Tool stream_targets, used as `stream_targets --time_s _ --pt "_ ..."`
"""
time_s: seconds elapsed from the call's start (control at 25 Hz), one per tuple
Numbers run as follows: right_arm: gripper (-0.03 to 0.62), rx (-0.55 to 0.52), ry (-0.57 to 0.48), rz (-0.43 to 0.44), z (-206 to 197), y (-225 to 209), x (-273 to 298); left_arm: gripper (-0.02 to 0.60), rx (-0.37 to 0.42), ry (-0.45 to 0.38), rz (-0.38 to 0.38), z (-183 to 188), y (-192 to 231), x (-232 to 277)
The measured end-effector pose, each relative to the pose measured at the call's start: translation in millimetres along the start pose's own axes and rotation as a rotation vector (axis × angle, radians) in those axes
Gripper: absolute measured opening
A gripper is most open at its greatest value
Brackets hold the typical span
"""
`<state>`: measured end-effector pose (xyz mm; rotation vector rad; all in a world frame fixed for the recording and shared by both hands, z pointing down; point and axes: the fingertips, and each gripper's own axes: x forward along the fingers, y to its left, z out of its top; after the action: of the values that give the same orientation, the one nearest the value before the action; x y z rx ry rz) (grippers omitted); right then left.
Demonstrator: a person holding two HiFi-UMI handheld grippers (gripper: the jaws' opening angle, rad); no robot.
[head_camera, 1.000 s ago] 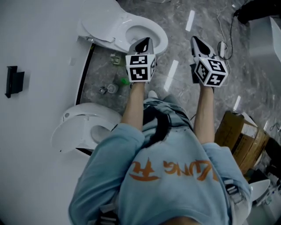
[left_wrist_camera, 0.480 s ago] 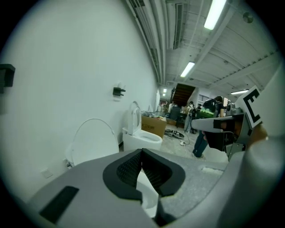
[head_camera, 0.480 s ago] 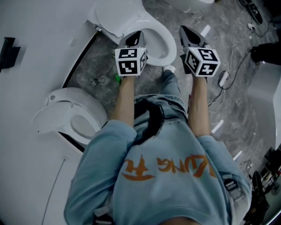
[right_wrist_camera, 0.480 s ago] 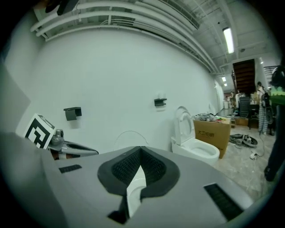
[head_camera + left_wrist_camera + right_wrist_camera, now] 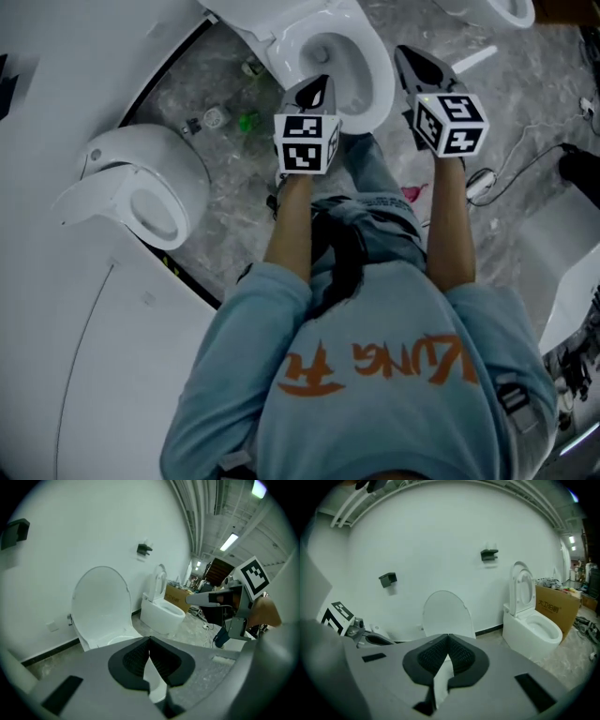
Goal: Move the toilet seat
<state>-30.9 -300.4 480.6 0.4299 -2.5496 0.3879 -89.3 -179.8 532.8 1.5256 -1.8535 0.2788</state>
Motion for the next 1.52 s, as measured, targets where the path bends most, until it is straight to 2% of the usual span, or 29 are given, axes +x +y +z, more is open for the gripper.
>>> stream_targets --time_s 0.2,0.4,0.6,0.76,0.88,0.96,1.08,1.16,1.24,1.36,1.52 --pt "0.0 -0.109 0.162 0.157 -67.3 -1.7 43.5 0.002 -0.052 0.122 0.021 -63.3 -2.3 38.7" --pt "0.0 -0.199 0.306 0.306 -137.6 5.1 70.0 0.003 -0.022 0.24 -0.002 -124.6 -9.5 75.2" --pt "0.0 -0.228 0.42 0.376 -202.3 3.3 88.6 0.003 0.049 0.345 -0.059 -181.1 -20.8 108.9" --pt "0.006 -0.308 0.5 0.457 -245.9 1.5 104.7 0.003 0.09 0.417 -0.09 -222.1 -19.7 131.9" --pt "0.067 -0.394 0.584 0.573 -282.2 9.4 106.1 0.003 0.168 0.477 -0.149 -251.3 -22.4 144.3" --pt "0.112 -0.496 0.655 0.664 -309.0 12.4 102.5 0.008 0.218 0.524 -0.215 -269.9 -30.5 151.1" --pt "0.164 -0.724 0.778 0.787 -355.5 13.0 99.3 0.099 0.244 0.614 -0.358 -300.5 -44.4 159.5" --pt "0.2 -0.831 0.841 0.885 -381.5 20.8 97.4 0.175 0.264 0.651 -0.413 -315.6 -46.8 164.8" --pt "0.25 -0.95 0.901 0.98 -405.3 26.2 91.6 0.198 0.315 0.656 -0.423 -323.7 -46.7 169.6" --pt "0.323 -1.138 0.994 1.08 -439.3 21.3 82.1 0.249 0.404 0.656 -0.424 -332.5 -45.9 176.2" --pt "0.364 -1.214 1.049 1.139 -466.2 18.1 79.5 0.313 0.512 0.693 -0.463 -349.7 -48.7 181.0"
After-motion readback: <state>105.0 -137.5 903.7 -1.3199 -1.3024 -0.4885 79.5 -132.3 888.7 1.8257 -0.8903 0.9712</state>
